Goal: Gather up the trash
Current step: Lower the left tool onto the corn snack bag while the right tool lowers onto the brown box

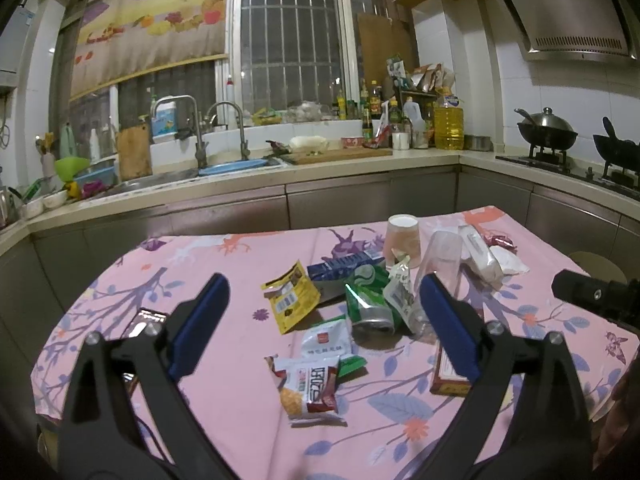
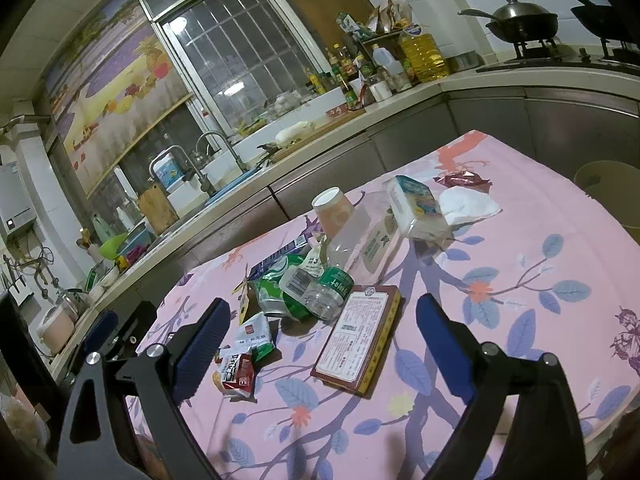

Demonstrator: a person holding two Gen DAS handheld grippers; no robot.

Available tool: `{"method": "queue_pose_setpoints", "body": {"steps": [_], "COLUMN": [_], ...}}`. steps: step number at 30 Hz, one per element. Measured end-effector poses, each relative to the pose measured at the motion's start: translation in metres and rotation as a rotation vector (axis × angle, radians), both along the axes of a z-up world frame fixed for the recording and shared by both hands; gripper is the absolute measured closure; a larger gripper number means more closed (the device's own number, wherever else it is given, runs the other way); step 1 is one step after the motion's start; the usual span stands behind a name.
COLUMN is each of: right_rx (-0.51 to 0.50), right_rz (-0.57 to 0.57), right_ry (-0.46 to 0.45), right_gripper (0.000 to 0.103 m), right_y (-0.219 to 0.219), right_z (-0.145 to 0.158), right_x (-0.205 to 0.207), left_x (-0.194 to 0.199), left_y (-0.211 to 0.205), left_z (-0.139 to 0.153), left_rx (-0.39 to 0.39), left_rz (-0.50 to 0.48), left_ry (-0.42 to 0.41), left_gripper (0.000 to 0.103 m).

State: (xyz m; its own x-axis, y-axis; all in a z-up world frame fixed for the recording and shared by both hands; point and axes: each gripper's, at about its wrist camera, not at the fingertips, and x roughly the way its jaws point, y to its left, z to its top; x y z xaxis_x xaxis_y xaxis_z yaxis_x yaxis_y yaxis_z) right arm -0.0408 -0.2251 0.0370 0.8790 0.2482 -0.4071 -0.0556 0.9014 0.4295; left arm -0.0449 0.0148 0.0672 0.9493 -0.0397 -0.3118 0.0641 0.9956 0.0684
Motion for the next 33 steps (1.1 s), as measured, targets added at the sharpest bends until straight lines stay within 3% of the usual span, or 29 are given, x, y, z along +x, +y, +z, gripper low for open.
{"method": "queue_pose_setpoints", "body": {"steps": [20,33], "right_rx": [0.013,0.056], "right_rz": [0.008,-0.004], "right_ry": [0.039,0.196], "right_gripper": [0.012,0.012], "right_y": [-0.001,-0.004], "right_z": [-0.011,-0.035], "right_x": [0.007,0.032], "left_x": [0.019,0.048], "left_y": [0.007,0.03], "left_z": [-0.02,-0.044], "left_rx": [0.022,-0.007], "left_rz": [0.032,0.083], "left_ry": [0.092,0.199], "left_gripper": [0.011,0.011]}}
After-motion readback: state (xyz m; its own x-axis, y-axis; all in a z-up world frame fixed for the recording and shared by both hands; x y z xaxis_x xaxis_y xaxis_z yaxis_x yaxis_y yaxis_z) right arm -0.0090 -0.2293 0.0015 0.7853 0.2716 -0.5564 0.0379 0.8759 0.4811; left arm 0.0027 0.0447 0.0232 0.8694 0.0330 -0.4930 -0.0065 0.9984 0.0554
